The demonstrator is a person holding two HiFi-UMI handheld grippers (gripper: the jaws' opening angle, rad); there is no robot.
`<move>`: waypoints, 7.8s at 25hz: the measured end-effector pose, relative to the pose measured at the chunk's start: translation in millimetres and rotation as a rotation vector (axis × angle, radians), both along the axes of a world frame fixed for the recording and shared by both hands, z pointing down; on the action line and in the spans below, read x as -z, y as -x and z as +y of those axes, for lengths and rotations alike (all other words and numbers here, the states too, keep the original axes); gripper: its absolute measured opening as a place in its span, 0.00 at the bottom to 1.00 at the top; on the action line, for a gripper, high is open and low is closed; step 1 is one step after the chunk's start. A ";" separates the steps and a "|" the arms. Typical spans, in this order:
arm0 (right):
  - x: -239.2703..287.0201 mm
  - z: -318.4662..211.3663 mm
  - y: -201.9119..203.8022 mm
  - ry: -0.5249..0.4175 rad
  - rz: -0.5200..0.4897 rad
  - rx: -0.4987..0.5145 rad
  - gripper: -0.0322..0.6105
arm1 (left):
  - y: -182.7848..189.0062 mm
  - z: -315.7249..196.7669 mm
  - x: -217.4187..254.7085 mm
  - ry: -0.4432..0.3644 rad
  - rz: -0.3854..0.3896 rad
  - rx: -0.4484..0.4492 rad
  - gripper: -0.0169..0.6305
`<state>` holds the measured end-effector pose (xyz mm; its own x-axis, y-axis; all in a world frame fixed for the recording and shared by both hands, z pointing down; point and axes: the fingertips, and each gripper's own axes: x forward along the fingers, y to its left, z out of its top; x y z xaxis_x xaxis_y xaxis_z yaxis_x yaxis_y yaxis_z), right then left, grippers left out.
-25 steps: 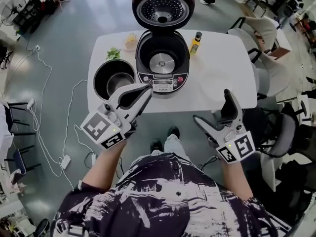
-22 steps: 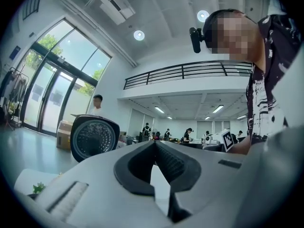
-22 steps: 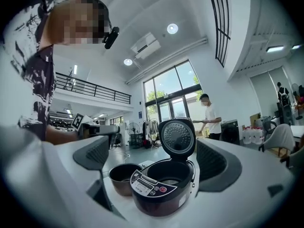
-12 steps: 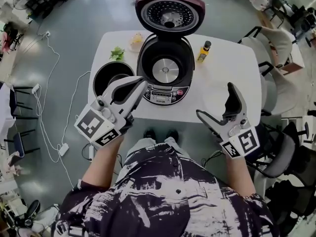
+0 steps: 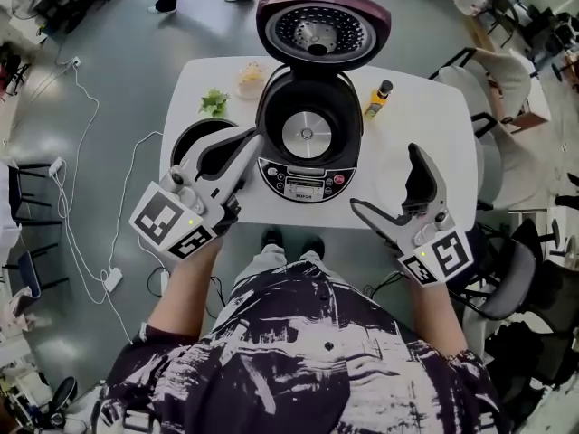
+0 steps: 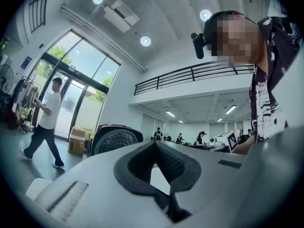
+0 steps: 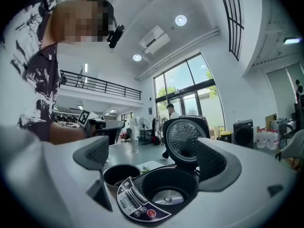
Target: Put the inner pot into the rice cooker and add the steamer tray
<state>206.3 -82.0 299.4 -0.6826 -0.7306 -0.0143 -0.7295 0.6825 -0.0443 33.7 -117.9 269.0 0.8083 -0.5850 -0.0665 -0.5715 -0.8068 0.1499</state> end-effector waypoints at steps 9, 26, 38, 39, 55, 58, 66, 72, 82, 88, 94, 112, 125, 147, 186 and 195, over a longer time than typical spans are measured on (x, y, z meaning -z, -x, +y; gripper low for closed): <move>6.1 -26.2 58.5 -0.001 0.050 0.083 0.88 | 50.4 -14.1 -6.5 0.006 0.029 0.046 0.03; -14.8 -64.0 241.4 0.040 0.333 0.400 0.88 | 180.3 -20.7 -26.7 0.016 0.096 0.250 0.03; -121.1 -118.8 340.4 0.269 0.623 0.560 0.87 | 237.1 -12.9 -56.9 0.045 0.180 0.322 0.03; -134.6 -124.5 344.8 0.294 0.646 0.568 0.87 | 240.6 -12.3 -60.8 0.051 0.184 0.327 0.03; -308.1 -170.9 368.1 0.629 0.925 0.580 0.87 | 279.3 0.4 -78.6 0.091 0.180 0.369 0.03; -318.5 -167.9 370.0 0.672 0.958 0.597 0.87 | 286.3 1.0 -78.4 0.099 0.180 0.379 0.03; -353.0 -167.5 363.8 0.731 1.072 0.620 0.55 | 292.8 -2.4 -82.8 0.101 0.173 0.392 0.03; -369.5 -179.7 358.3 0.672 1.214 0.564 0.11 | 302.2 -1.9 -82.7 0.106 0.168 0.398 0.03; -369.1 -175.1 350.2 0.723 1.238 0.580 0.05 | 303.8 -1.0 -82.0 0.105 0.175 0.402 0.03; -356.7 -171.4 353.1 0.714 1.191 0.599 0.05 | 291.6 -5.6 -74.4 0.094 0.172 0.378 0.03; -320.0 -172.2 366.8 0.701 1.114 0.589 0.05 | 282.3 -6.2 -57.8 0.067 0.171 0.345 0.03; -95.2 -209.0 226.2 0.691 0.817 0.377 0.05 | 185.7 -15.2 63.7 -0.162 0.192 0.103 0.03; -145.7 -204.7 37.6 0.907 0.601 0.026 0.06 | 104.6 -20.9 63.0 -0.142 0.173 -0.033 0.03; -237.8 -212.6 -13.8 1.056 0.693 -0.186 0.06 | 128.0 -23.6 33.9 -0.078 0.155 0.063 0.03; -249.6 -193.9 -18.7 1.036 0.836 -0.176 0.14 | 123.9 -24.9 29.7 -0.068 0.174 0.014 0.03; -243.0 -178.4 -21.9 1.092 0.522 -0.179 0.14 | 97.5 -25.2 35.3 -0.071 0.165 -0.031 0.03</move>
